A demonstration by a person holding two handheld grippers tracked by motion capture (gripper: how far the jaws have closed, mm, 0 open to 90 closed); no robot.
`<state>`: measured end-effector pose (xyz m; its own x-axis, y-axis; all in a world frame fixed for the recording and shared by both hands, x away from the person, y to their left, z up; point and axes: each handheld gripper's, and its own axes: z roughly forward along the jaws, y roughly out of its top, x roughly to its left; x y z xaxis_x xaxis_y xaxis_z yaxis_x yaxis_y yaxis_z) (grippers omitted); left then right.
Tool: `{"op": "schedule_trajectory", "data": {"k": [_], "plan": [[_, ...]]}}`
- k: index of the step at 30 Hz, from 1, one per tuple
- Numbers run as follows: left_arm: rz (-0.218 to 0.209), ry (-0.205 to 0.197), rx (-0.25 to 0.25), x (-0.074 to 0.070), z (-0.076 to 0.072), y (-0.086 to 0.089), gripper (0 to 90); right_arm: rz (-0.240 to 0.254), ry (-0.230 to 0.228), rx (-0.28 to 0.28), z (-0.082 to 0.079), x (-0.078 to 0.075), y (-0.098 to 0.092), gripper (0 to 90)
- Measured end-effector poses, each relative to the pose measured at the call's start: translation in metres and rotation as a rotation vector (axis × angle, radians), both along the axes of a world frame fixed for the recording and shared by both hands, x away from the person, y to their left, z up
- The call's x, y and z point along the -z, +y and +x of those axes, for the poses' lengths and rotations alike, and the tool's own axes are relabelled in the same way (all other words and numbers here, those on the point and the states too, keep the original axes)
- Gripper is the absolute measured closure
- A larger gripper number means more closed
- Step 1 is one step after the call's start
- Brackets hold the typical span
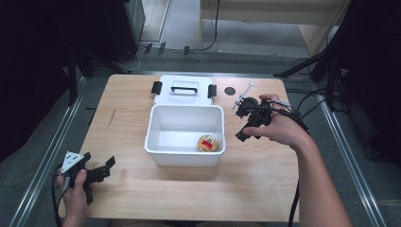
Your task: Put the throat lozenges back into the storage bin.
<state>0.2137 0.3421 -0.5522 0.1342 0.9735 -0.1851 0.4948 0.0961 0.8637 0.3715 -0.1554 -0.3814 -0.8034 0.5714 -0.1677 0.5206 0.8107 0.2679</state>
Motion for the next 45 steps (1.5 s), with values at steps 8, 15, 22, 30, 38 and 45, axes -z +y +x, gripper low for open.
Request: {"op": "schedule_trajectory", "data": {"k": [8,15,22,30,38,45], "plan": [[-0.001,0.001,0.002,0.000,0.000,0.000,0.0,0.036,-0.017,0.112,-0.007,0.018,-0.032,0.0],[-0.002,0.003,-0.002,0.000,0.000,0.000,0.0,0.090,-0.034,0.167,-0.015,0.033,-0.051,0.0],[0.003,0.003,-0.001,0.000,0.000,0.000,0.0,0.141,-0.063,0.247,-0.026,0.048,-0.077,0.0],[-0.001,0.003,-0.001,0.000,0.000,0.000,0.0,0.201,-0.104,0.331,-0.045,0.076,-0.108,0.0],[-0.001,0.003,0.000,0.000,0.000,0.000,0.0,0.286,-0.158,0.406,-0.062,0.096,-0.135,0.0],[0.002,0.004,-0.001,0.000,0.000,0.000,0.0,0.382,-0.253,0.464,-0.085,0.111,-0.162,0.0]]}}
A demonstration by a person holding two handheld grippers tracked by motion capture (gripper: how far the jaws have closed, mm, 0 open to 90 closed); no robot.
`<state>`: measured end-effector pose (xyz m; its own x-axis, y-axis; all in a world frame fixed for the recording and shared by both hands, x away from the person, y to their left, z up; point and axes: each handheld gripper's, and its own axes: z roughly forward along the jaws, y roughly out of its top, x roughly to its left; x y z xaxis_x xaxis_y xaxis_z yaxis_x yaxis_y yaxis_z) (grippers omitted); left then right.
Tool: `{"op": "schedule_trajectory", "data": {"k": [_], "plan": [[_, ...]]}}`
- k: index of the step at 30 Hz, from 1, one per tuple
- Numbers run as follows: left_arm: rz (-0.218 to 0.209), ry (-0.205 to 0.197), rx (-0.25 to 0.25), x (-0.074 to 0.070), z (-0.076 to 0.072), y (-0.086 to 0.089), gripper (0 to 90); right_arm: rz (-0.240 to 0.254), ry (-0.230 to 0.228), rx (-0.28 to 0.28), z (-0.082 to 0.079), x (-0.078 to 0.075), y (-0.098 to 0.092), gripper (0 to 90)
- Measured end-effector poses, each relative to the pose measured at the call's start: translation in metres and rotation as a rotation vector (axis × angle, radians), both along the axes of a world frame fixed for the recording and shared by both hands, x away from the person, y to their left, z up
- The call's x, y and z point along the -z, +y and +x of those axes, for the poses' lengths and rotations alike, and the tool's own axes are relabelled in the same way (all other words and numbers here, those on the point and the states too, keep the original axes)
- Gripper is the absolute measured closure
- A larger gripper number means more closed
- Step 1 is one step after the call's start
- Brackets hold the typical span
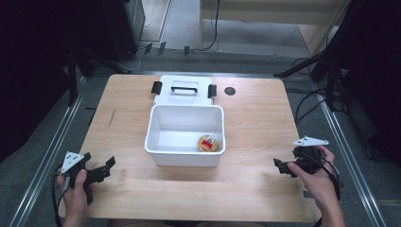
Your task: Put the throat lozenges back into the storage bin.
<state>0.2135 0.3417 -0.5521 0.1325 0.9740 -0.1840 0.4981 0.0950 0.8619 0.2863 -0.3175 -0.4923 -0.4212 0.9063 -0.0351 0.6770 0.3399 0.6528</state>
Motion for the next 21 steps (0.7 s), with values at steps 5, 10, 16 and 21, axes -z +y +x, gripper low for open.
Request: {"op": "schedule_trajectory", "data": {"k": [5,10,16,21], "plan": [[-0.002,-0.001,-0.002,0.000,0.000,0.000,0.0,0.041,-0.053,0.023,-0.013,0.009,-0.012,0.0],[-0.001,-0.001,-0.001,0.000,0.000,0.000,0.0,0.134,-0.109,0.090,-0.029,0.022,-0.029,0.0],[-0.002,-0.001,-0.001,0.000,0.000,0.000,0.0,0.215,-0.161,0.153,-0.051,0.040,-0.047,0.0],[-0.001,-0.001,0.000,0.000,0.000,0.000,0.0,0.274,-0.206,0.183,-0.063,0.052,-0.051,0.0]]}}
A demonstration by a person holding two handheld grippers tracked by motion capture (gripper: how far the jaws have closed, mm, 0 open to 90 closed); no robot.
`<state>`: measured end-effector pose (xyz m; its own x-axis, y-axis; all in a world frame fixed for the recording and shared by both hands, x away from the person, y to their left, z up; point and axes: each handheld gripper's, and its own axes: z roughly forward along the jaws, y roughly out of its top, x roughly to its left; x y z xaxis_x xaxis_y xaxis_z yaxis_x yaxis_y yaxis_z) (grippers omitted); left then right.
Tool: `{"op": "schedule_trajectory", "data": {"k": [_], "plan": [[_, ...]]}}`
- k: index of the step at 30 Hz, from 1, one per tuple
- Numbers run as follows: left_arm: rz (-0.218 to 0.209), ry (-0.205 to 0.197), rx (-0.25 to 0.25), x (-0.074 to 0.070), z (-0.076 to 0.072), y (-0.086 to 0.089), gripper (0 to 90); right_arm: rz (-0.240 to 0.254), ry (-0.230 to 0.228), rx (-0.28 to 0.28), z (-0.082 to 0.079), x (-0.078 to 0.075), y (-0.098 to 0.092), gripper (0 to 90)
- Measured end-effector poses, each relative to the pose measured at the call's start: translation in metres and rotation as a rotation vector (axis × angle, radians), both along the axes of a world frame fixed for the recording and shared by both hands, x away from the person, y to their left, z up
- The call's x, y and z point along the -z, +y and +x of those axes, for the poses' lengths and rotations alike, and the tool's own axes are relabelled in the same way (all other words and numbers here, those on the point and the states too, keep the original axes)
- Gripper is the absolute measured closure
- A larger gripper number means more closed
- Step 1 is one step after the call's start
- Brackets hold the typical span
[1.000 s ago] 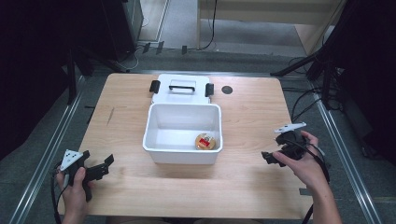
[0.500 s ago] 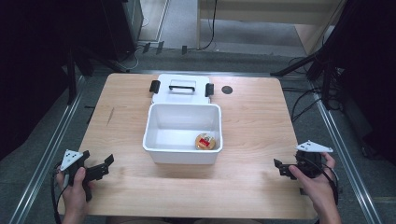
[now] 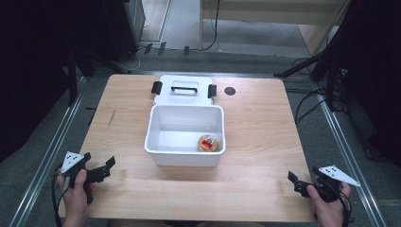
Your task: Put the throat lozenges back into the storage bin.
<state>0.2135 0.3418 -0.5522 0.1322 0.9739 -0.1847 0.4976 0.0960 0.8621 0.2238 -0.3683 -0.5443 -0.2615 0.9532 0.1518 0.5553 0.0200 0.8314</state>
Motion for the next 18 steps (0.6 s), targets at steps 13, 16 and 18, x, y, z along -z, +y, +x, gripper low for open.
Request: {"op": "schedule_trajectory", "data": {"k": [13,16,18], "plan": [[-0.004,0.002,-0.001,0.0001,0.0000,0.0008,0.0,0.029,-0.043,0.043,-0.0054,0.0026,-0.0014,0.0],[-0.004,0.002,-0.002,0.0001,0.0001,0.0008,0.0,0.042,-0.037,0.043,-0.0051,0.0027,-0.0025,0.0],[-0.005,0.004,-0.003,0.0000,0.0002,0.0007,0.0,0.050,-0.033,0.043,-0.0047,0.0028,-0.0030,0.0]]}}
